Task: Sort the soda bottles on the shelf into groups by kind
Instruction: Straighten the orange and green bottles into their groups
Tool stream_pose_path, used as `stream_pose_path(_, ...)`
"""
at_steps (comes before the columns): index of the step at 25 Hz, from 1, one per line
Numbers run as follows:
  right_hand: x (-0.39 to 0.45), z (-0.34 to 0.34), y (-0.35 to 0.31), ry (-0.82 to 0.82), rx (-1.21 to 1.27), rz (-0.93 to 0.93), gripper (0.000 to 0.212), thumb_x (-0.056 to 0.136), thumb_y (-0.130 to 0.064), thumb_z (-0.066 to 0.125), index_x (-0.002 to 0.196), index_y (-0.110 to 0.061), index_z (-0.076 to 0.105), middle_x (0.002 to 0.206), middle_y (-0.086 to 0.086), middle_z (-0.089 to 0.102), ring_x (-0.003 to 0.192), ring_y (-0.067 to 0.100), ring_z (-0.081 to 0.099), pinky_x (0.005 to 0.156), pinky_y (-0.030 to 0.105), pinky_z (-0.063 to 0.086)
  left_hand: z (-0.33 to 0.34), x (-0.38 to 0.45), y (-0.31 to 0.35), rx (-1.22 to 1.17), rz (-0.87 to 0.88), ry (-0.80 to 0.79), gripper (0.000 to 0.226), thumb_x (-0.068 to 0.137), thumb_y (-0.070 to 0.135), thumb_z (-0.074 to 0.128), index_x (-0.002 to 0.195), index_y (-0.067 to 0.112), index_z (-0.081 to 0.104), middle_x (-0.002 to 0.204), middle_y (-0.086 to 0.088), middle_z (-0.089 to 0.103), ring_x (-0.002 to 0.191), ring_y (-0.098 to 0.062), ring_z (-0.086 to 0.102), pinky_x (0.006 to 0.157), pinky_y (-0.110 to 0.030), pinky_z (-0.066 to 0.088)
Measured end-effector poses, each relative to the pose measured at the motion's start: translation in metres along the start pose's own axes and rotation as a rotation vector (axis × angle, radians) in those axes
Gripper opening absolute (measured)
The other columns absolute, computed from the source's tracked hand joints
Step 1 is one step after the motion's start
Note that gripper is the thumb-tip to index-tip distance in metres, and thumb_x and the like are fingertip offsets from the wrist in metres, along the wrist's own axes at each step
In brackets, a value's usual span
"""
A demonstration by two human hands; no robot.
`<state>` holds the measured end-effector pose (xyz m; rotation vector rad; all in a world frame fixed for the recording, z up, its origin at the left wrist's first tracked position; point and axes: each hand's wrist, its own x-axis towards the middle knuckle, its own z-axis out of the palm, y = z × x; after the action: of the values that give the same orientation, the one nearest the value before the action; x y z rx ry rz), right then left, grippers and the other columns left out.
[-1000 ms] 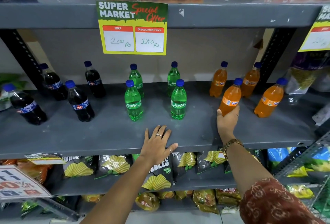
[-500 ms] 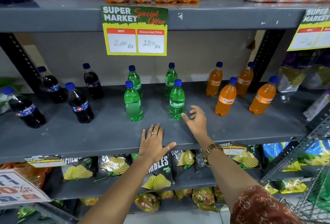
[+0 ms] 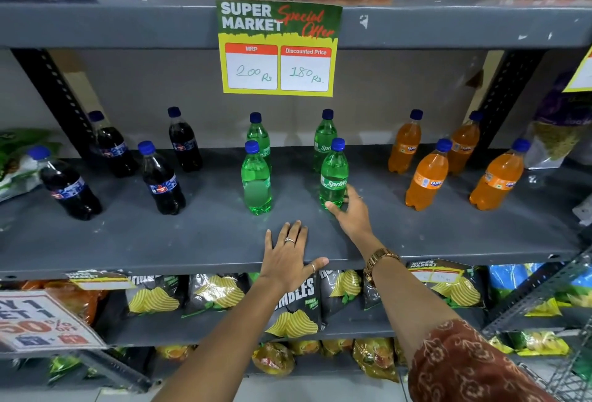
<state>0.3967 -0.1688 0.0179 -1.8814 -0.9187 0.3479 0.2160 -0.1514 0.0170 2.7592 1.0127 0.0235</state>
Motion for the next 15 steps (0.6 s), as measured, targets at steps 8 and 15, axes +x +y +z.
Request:
stream_pose_path(8, -0.015, 0.000, -0.008, 0.197, 0.051, -0.013, 0.084, 0.067, -0.017, 0.078, 0.134, -0.012, 0.027, 0.142, 0.013, 0.032, 0.126, 0.027, 0.039, 0.108, 0.043, 0.036, 0.005, -0.004, -0.007, -0.014, -0.082, 0.076, 0.098, 0.082, 0.074, 0.030, 0.147, 0.005, 0.007, 0.159, -0.011, 0.003, 0.147, -0.026, 0.000, 0.117, -0.051, -0.001)
stream_pose_path(15, -0.043, 0.034, -0.051, 0.191, -0.193, -0.297, 0.011, 0.078, -0.016, 0.062, 0.082, -0.009, 0.054, 0.063, 0.013, 0.058, 0.064, 0.030, 0.057, 0.059, 0.037, 0.044, -0.010, -0.026, -0.079, 0.032, -0.144, 0.054, 0.107, 0.076, 0.080, 0.030, 0.147, 0.006, 0.004, 0.160, -0.008, 0.004, 0.147, -0.022, 0.002, 0.116, -0.055, -0.002)
